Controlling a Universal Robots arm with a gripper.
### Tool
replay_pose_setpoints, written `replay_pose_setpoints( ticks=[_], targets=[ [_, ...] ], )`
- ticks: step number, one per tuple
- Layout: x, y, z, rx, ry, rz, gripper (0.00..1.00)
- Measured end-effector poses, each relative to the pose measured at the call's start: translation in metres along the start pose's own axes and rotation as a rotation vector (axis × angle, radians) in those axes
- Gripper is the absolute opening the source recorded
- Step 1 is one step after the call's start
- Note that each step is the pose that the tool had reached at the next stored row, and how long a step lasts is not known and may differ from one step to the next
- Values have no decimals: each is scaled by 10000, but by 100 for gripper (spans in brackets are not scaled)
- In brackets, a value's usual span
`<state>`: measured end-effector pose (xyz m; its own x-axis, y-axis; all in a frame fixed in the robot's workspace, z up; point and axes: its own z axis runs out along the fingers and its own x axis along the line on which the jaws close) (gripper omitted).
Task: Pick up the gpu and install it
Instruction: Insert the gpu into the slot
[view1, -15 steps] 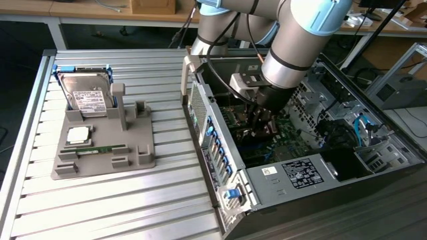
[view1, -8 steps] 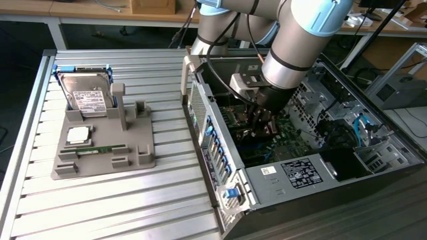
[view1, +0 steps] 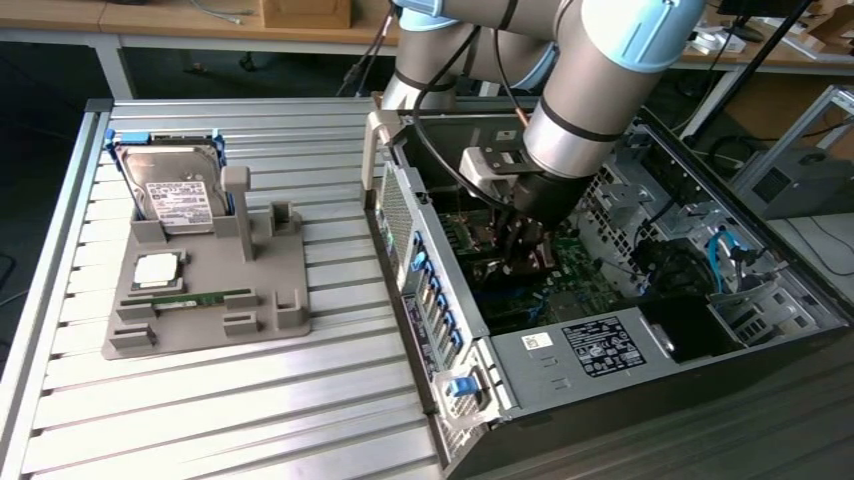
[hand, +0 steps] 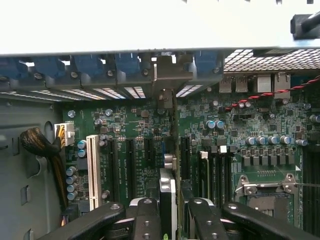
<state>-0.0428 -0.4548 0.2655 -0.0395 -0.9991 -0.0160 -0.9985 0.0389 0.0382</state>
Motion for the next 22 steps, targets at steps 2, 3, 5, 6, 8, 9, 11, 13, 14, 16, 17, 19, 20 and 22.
replay_pose_setpoints(
  ticks=[2, 3, 5, 6, 8, 9, 11, 13, 14, 16, 17, 19, 20, 22],
  targets=[
    [0, 1, 0, 2, 49, 55, 27],
    [0, 1, -1, 4, 84, 86, 27],
    [0, 0, 0, 8, 156, 136, 27],
    [0, 1, -1, 10, 202, 148, 27],
    [0, 0, 0, 15, 273, 154, 27],
    [0, 0, 0, 16, 298, 155, 27],
    [0, 0, -1, 15, 317, 155, 27],
    [0, 1, -1, 16, 319, 156, 27],
    [0, 0, -1, 16, 318, 155, 27],
    [0, 0, -1, 16, 320, 155, 27],
    [0, 0, 0, 16, 323, 155, 27],
    [0, 0, -1, 16, 328, 150, 27],
    [0, 0, 0, 17, 329, 135, 27],
    [0, 0, -1, 17, 333, 31, 27]
  ],
)
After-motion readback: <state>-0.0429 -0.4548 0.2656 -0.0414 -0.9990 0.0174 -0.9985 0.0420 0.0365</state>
